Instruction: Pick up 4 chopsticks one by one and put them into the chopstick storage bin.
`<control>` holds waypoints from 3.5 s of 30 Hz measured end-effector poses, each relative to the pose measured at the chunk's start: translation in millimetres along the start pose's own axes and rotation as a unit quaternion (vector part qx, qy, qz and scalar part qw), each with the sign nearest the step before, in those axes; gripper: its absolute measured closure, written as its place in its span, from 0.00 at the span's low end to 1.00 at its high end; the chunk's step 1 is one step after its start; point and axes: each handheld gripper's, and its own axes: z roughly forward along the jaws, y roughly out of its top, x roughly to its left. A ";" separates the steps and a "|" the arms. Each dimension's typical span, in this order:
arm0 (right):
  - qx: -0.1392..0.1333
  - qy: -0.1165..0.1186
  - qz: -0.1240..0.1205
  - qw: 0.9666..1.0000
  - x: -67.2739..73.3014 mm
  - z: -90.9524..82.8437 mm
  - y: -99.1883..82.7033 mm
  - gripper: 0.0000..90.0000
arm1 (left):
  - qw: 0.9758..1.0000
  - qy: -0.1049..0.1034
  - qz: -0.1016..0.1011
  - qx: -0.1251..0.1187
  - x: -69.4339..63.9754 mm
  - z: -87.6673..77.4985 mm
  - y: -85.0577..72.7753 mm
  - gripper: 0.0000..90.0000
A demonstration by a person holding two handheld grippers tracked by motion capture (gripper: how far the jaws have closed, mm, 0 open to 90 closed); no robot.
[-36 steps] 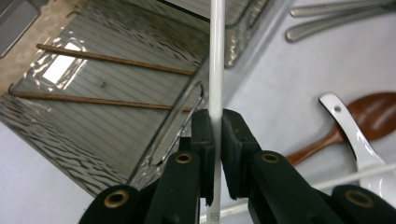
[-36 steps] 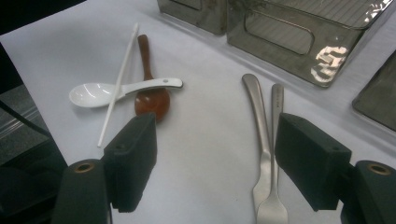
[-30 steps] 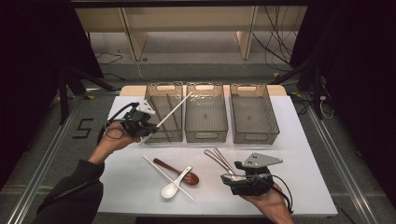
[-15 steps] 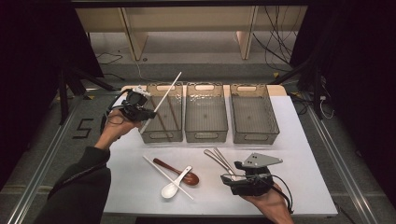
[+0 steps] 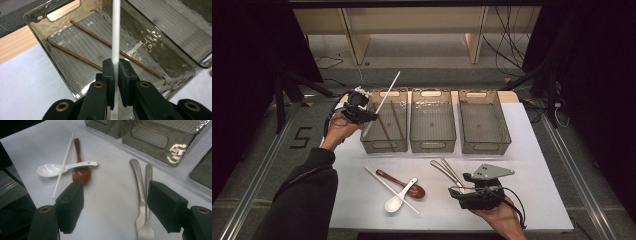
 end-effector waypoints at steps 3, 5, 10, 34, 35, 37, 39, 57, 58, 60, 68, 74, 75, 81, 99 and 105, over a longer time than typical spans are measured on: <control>0.001 0.000 0.000 1.000 -0.4 -0.3 0.0 0.34 | 1.000 0.003 -0.001 0.005 -0.3 5.0 -2.2 0.93; 0.001 0.000 0.000 1.000 -0.2 -0.3 0.0 0.34 | 1.000 0.003 -0.003 0.008 -0.5 7.9 -3.7 0.93; 0.001 0.000 0.000 1.000 -0.3 -0.6 -0.1 0.34 | 1.000 0.007 -0.007 0.020 -1.5 14.9 -7.1 0.93; 0.001 0.000 0.000 1.000 -0.6 -1.4 -0.2 0.34 | 0.999 0.004 -0.015 0.045 -3.4 22.7 -16.9 0.82; 0.001 0.000 0.000 1.000 -0.6 -1.5 -0.2 0.34 | 0.999 0.003 -0.014 0.041 -3.7 20.4 -16.5 0.82; 0.000 -0.001 0.001 1.000 -0.8 -1.7 -0.1 0.34 | 0.999 -0.008 -0.017 0.035 -5.5 15.5 -15.6 0.76; 0.000 -0.001 0.000 1.000 -0.8 -1.8 -0.1 0.34 | 0.999 -0.010 -0.020 0.027 -8.0 9.7 -14.9 0.68; -0.003 -0.002 0.001 1.000 0.0 -3.4 0.4 0.34 | 0.997 -0.059 0.020 -0.042 -49.3 -36.2 -36.0 0.41; -0.004 -0.002 0.001 1.000 -0.1 -3.4 0.3 0.34 | 0.997 -0.062 0.024 -0.046 -51.1 -37.3 -38.7 0.41; -0.003 -0.002 0.001 1.000 -0.2 -3.0 0.2 0.34 | 0.996 -0.066 0.036 -0.047 -55.5 -39.4 -44.9 0.40; -0.010 -0.001 0.000 1.000 1.1 -3.4 -0.3 0.34 | 0.992 -0.073 0.095 -0.036 -72.0 -45.7 -62.5 0.34; -0.022 -0.004 0.001 1.000 0.2 -6.2 -1.8 0.34 | 0.989 -0.074 0.131 -0.008 -79.6 -42.0 -80.7 0.32; -0.024 -0.005 0.001 1.000 0.2 -6.9 -2.1 0.34 | 0.987 -0.076 0.142 0.002 -81.3 -39.5 -85.7 0.32; -0.034 -0.007 0.004 0.999 -1.1 -9.5 -2.7 0.34 | 0.981 -0.084 0.173 0.030 -86.3 -31.3 -97.8 0.31; -0.042 -0.008 0.010 0.999 -3.0 -11.3 -4.8 0.34 | 0.953 -0.119 0.263 0.087 -103.8 -20.6 -113.3 0.31; -0.040 -0.008 0.010 0.999 -3.7 -10.7 -5.4 0.34 | 0.939 -0.133 0.299 0.104 -113.9 -13.8 -117.3 0.33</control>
